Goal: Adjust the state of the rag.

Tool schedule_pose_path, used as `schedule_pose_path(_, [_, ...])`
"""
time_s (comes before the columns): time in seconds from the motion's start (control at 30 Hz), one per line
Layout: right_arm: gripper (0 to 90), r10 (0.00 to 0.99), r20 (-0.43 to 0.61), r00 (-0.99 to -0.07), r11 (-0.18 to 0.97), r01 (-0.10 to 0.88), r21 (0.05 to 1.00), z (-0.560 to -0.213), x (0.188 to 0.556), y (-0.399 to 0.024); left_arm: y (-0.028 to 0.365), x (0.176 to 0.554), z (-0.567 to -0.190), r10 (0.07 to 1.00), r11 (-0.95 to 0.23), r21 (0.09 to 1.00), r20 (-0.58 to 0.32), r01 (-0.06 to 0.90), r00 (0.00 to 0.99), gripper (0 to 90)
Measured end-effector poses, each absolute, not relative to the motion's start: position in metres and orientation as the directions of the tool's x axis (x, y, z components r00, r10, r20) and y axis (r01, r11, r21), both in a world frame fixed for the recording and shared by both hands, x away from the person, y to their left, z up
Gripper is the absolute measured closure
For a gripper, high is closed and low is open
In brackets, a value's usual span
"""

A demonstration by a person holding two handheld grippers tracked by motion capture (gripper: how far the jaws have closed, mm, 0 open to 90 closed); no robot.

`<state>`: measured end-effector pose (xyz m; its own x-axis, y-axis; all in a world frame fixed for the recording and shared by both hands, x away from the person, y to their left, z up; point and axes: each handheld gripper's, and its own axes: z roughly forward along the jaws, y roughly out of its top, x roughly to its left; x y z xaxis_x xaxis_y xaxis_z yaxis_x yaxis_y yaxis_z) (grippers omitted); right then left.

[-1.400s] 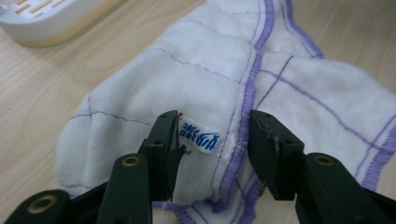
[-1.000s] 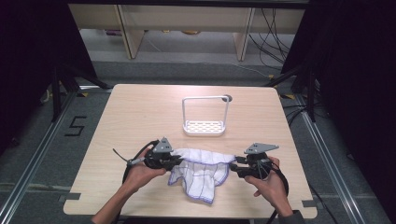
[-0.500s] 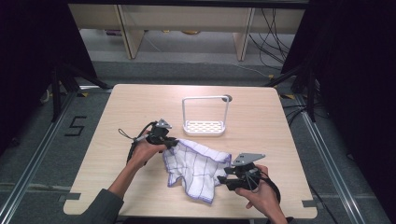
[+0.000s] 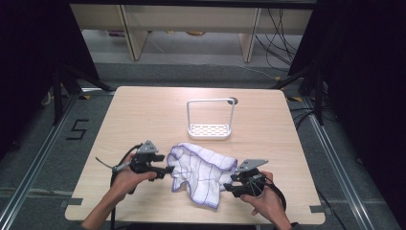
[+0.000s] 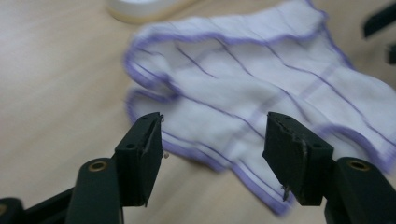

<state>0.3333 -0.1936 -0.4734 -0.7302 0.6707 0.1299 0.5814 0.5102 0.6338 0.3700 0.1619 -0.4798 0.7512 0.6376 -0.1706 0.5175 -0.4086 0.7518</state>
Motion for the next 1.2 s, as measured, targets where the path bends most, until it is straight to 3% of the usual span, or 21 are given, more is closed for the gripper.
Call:
schedule_pose_path(0.17, [54.5,0.672,0.119,-0.731,0.508,0.572,0.645,-0.472,0.334,-0.196,0.154,0.336,-0.492,0.590,-0.435,0.758,-0.167,0.486,0.790,41.0])
schedule_pose_path(0.23, [54.5,0.674,0.103,-0.732,0.500,0.554,0.665,-0.475,0.335,-0.197,0.147,0.332,-0.498,0.566,-0.451,0.749,-0.180,0.485,0.804,41.1])
schedule_pose_path(0.33, [54.1,0.708,0.135,-0.693,0.481,0.614,0.626,-0.472,0.333,-0.200,0.136,0.334,-0.504,0.547,-0.486,0.743,-0.151,0.459,0.824,42.8])
schedule_pose_path(0.4, [54.0,0.692,0.123,-0.712,0.488,0.585,0.647,-0.473,0.336,-0.203,0.129,0.337,-0.506,0.535,-0.500,0.740,-0.144,0.449,0.832,45.9])
schedule_pose_path(0.53, [53.6,0.705,0.124,-0.698,0.479,0.598,0.643,-0.474,0.338,-0.207,0.117,0.344,-0.510,0.510,-0.564,0.722,-0.077,0.400,0.857,56.6])
schedule_pose_path(0.67, [53.6,0.716,0.136,-0.684,0.453,0.605,0.655,-0.476,0.339,-0.209,0.115,0.349,-0.510,0.497,-0.591,0.718,-0.033,0.367,0.867,84.1])
schedule_pose_path(0.7, [53.6,0.715,0.133,-0.686,0.466,0.609,0.642,-0.476,0.339,-0.209,0.117,0.348,-0.508,0.491,-0.590,0.722,-0.035,0.362,0.871,86.3])
schedule_pose_path(1.0, [53.6,0.681,0.108,-0.724,0.521,0.583,0.623,-0.485,0.337,-0.195,0.156,0.349,-0.487,0.549,-0.532,0.763,-0.020,0.368,0.836,87.4])
schedule_pose_path(1.03, [53.6,0.674,0.098,-0.732,0.531,0.572,0.625,-0.488,0.335,-0.189,0.161,0.351,-0.486,0.567,-0.485,0.781,-0.064,0.395,0.822,87.3])
schedule_pose_path(1.2, [53.6,0.650,0.086,-0.755,0.565,0.556,0.610,-0.488,0.333,-0.179,0.166,0.359,-0.485,0.582,-0.440,0.790,-0.111,0.427,0.805,87.2])
